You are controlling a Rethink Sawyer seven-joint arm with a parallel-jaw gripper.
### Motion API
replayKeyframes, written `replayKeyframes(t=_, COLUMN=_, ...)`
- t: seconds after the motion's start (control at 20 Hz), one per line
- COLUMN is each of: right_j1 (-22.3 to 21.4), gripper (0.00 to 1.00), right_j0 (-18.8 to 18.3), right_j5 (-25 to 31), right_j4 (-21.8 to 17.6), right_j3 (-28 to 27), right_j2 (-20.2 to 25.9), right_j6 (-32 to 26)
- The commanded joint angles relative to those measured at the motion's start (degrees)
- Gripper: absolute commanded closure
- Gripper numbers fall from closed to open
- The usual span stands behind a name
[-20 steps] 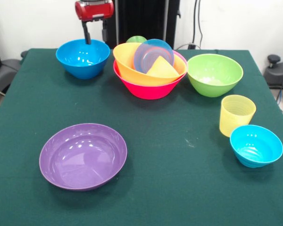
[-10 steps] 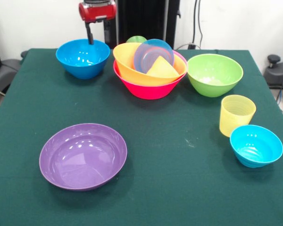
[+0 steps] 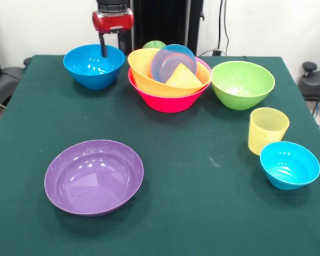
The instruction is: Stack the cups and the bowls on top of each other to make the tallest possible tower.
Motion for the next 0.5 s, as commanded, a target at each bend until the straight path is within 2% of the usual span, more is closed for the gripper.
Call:
replayKeyframes(t=0.05, right_j1=4.4, gripper=0.0, right_j0=-0.4, right_j5=-3.7, right_j4=5.1, right_j3=-2.7, right_j2=6.7, right_j6=-19.8)
replayKeyframes(t=0.35, right_j1=5.5, gripper=0.0, right_j0=-0.7, right_j5=-4.9, right_j4=5.8, right_j3=-3.0, right_j2=6.5, right_j6=-19.7)
replayKeyframes(t=0.4, right_j1=5.6, gripper=1.0, right_j0=-0.9, right_j5=-5.2, right_j4=5.8, right_j3=-3.0, right_j2=6.5, right_j6=-19.5)
replayKeyframes(t=0.5, right_j1=4.8, gripper=1.0, right_j0=0.6, right_j5=-3.0, right_j4=2.5, right_j3=-3.4, right_j2=6.4, right_j6=-17.0)
